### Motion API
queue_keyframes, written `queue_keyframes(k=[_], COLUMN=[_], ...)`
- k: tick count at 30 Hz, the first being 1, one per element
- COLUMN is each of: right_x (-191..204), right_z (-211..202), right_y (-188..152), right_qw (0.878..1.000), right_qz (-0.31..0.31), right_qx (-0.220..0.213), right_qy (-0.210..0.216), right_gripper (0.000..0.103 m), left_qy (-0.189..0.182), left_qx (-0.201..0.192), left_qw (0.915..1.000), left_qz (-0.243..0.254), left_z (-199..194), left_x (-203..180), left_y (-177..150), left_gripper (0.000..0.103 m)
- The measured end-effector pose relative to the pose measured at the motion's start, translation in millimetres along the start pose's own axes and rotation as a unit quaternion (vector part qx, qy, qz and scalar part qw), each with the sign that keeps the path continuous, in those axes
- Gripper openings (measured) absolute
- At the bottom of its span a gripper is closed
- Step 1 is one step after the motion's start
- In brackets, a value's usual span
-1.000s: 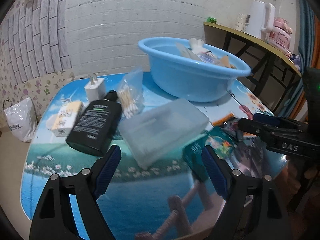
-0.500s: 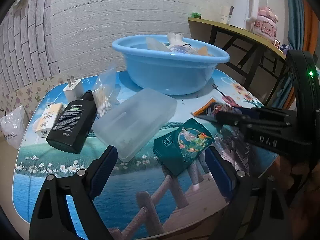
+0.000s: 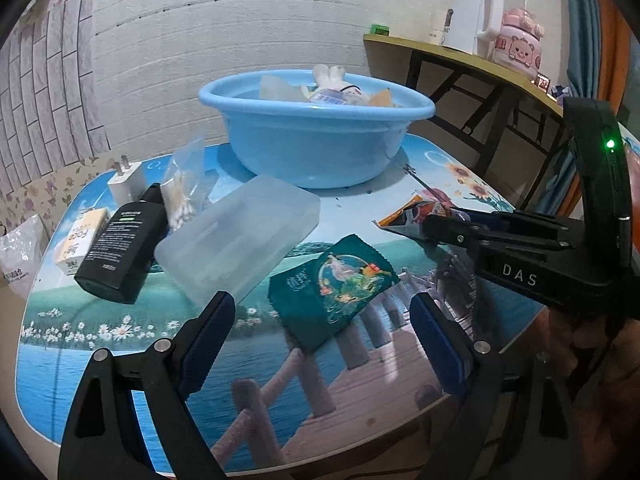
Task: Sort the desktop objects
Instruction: 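Reach the left gripper to the green snack packet while the right reaches the orange snack bag, then grasp the green snack packet with the left gripper while the right grasps the orange snack bag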
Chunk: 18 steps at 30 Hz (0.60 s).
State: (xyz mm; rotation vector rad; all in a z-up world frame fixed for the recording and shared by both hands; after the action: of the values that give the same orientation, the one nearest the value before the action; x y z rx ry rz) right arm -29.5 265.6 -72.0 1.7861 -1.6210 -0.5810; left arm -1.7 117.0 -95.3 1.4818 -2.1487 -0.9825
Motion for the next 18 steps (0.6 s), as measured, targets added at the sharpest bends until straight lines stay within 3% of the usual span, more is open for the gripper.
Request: queue_keyframes(k=[5, 9, 17, 18], right_x=[1, 0, 1, 1], right_z=[0, 0, 0, 1], right_y=[0, -1, -2, -2], right_qw=[1.0, 1.0, 1.0, 1.0], right_qz=[0.0, -0.002, -0.004, -0.005], right_qx=[0.0, 0.0, 0.0, 0.0], right_qy=[0.0, 0.0, -0.001, -0.002], right_gripper=[0.025, 0.026, 0.027, 0.027], left_qy=[-0.016, -0.007, 0.008, 0.005], left_qx=[0.009, 0.025, 0.013, 0.01], left_qw=[0.9997, 0.9996, 0.9999, 0.9999], left_qz=[0.016, 0.006, 0.002, 0.002], left_z=[13, 30, 39, 38], left_x=[-14, -13, -5, -5], left_y=[-1, 2, 8, 8], left_gripper=[0.089, 0.089, 0.093, 0.087])
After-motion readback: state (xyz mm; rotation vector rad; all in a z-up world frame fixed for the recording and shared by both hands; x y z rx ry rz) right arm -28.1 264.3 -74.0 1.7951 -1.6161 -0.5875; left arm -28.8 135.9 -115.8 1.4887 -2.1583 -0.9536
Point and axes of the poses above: each gripper's, at about its wrist camera, not at the fingertips, and z roughly the way its jaws point, x to its left, y to its top, the point moved 6 cm from there along z, roughly the way its jaws point, and after that the axes turned 1 degree about -y, right-handed, at the moved point
